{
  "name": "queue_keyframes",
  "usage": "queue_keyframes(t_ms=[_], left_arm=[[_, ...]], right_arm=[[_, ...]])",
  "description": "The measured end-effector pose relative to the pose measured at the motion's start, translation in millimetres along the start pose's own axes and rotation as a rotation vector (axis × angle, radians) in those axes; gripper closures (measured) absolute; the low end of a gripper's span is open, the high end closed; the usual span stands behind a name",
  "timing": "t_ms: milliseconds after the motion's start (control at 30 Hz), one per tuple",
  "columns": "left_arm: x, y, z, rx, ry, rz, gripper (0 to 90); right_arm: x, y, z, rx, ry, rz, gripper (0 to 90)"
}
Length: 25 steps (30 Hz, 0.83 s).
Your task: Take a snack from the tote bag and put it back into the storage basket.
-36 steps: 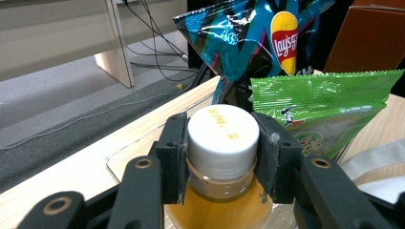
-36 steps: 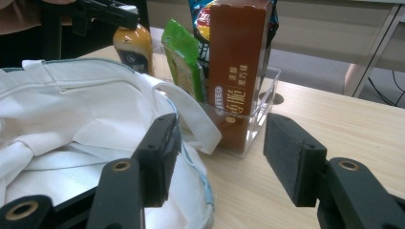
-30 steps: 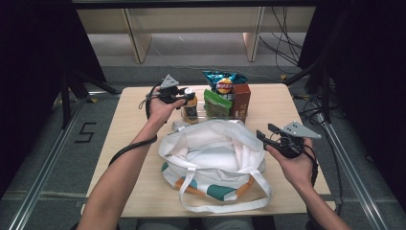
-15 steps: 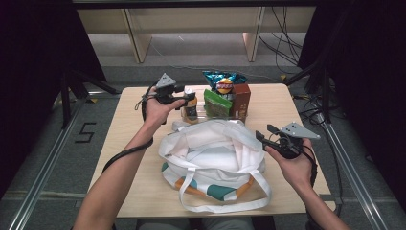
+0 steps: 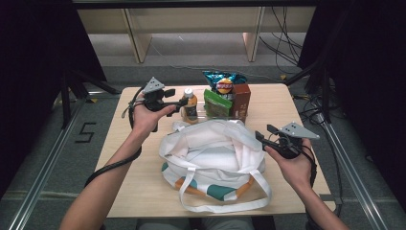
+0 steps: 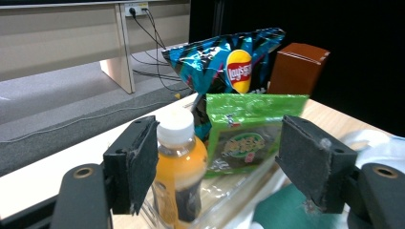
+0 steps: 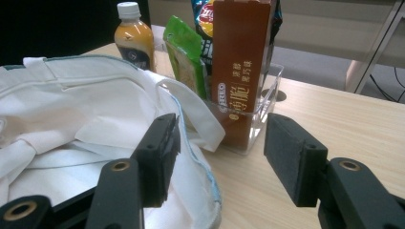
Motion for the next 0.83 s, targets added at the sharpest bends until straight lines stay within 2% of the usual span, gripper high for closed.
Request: queue_keyframes(t_ms=[33,100,133,233,267,300,367,400,533,667,800,833], left_arm=[[-0.8,-1.5,-4.1,0.000,0.006,0.002,29.1],[-1.8,-3.3,-8.1,0.000,0.011,0.002,29.1],[-4.1,-8.7,-15.8,-0.002,0.021,0.004,29.2],[-6.2,-17.2,-23.2,-0.003,0.036,-0.003,29.4],[-8.8,-27.2,-29.4,-0.003,0.041,-0.007,29.4],[-9.2,-32.2,-32.8,-0.004,0.047,-0.008,29.5],[-10.8,-40.6,-39.2,-0.007,0.047,-0.004,29.3],[-11.2,-44.2,-42.8,-0.012,0.050,-0.007,29.3],[-15.8,-58.4,-56.2,-0.033,0.064,-0.006,30.1],[-27.2,-72.4,-67.0,-0.051,0.049,0.013,30.1],[-31.6,-82.2,-73.3,-0.049,0.046,-0.003,31.2],[-32.2,-83.9,-74.6,-0.049,0.043,0.002,31.8]], right_arm=[[-0.2,0.4,0.2,-0.004,-0.004,-0.002,45.8],[1.6,-1.5,-1.7,0.022,0.006,0.019,45.8],[1.1,-1.0,-1.2,0.020,0.010,0.009,45.8],[0.2,-0.9,-0.7,0.014,0.007,-0.002,45.8],[2.4,-1.3,-0.5,0.011,0.000,0.031,45.8],[0.4,-0.9,-0.4,0.012,0.003,-0.003,45.8],[2.5,-1.1,0.1,0.014,0.014,0.006,45.8],[4.6,-1.7,-1.2,0.024,0.010,0.039,45.8],[3.8,-1.7,-0.2,0.020,0.007,0.023,45.9],[4.8,-1.6,-0.8,0.020,0.005,0.024,45.9],[4.0,-1.9,0.0,0.018,0.007,0.020,45.9],[2.1,-1.4,-0.3,0.013,-0.006,0.006,45.9]])
Point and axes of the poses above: each handheld gripper's, and its own axes: z roughly forward along the jaws, y roughly out of its top, x roughly to its left, the point moved 9 cm from there along z, roughly forward along the jaws, and after that the axes turned 5 degrees about x, right-handed, at the moved point
